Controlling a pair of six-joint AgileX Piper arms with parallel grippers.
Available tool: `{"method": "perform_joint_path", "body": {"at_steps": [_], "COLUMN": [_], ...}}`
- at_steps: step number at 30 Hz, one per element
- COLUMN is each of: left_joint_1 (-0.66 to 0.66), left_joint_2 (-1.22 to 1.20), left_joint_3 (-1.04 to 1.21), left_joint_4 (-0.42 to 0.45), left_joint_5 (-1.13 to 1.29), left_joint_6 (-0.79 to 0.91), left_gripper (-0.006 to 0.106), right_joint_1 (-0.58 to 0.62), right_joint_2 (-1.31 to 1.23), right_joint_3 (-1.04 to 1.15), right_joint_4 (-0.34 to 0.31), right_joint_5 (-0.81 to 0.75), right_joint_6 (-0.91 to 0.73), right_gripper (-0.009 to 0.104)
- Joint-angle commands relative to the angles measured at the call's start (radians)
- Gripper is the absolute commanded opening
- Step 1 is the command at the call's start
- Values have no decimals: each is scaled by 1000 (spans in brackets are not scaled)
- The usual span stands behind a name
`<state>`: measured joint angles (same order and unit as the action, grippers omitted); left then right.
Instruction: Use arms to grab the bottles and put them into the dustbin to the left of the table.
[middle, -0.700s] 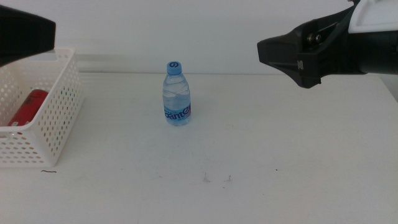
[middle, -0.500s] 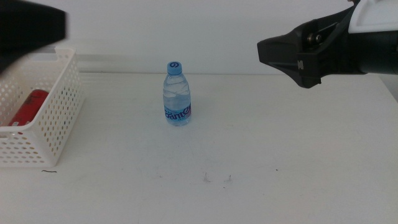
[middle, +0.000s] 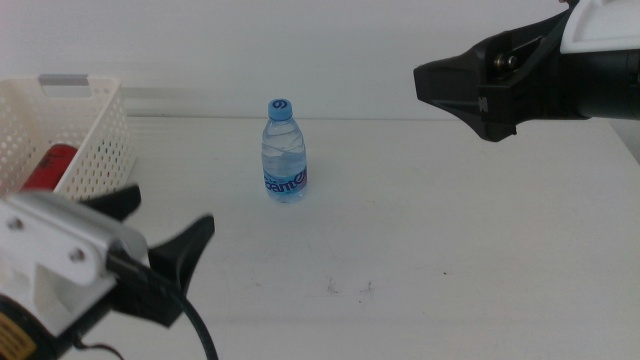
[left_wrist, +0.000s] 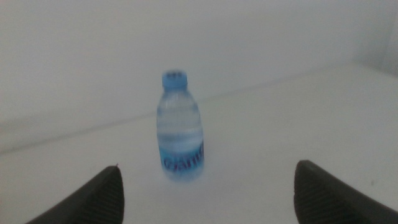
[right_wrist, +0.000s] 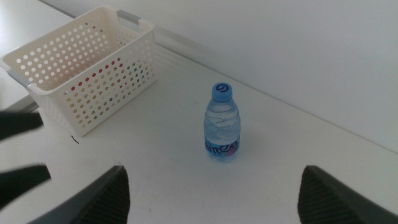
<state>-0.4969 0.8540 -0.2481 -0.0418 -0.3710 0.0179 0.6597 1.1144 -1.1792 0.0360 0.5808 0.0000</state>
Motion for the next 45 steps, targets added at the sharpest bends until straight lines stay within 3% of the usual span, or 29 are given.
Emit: {"method": "perform_joint_path", "body": {"at_steps": [1, 4, 13, 19, 24, 45], "left_joint_1": [3, 3, 74, 133, 138, 138], "left_joint_2": [20, 87, 562, 833, 991, 1386], "left_joint_3": [29, 32, -18, -222, -342, -750], "left_joint_4": [1, 10, 28, 156, 203, 187], "left_joint_5": [-64, -126, -657, -656, -656, -629], "left_joint_6": [-18, -7, -77, -126, -194, -200], "left_gripper": [94, 94, 94, 94, 94, 94], "right_joint_1": [0, 0, 0, 0, 0, 0], "right_joint_2": [-8, -8, -8, -8, -8, -8], "right_joint_3": [1, 1, 1, 1, 1, 1], "right_joint_4": [-7, -7, -7, -7, -7, -7], "right_joint_5": [-5, -5, -5, -5, -5, -5], "right_joint_6": [0, 0, 0, 0, 0, 0], "right_gripper": [86, 86, 86, 86, 86, 86]}}
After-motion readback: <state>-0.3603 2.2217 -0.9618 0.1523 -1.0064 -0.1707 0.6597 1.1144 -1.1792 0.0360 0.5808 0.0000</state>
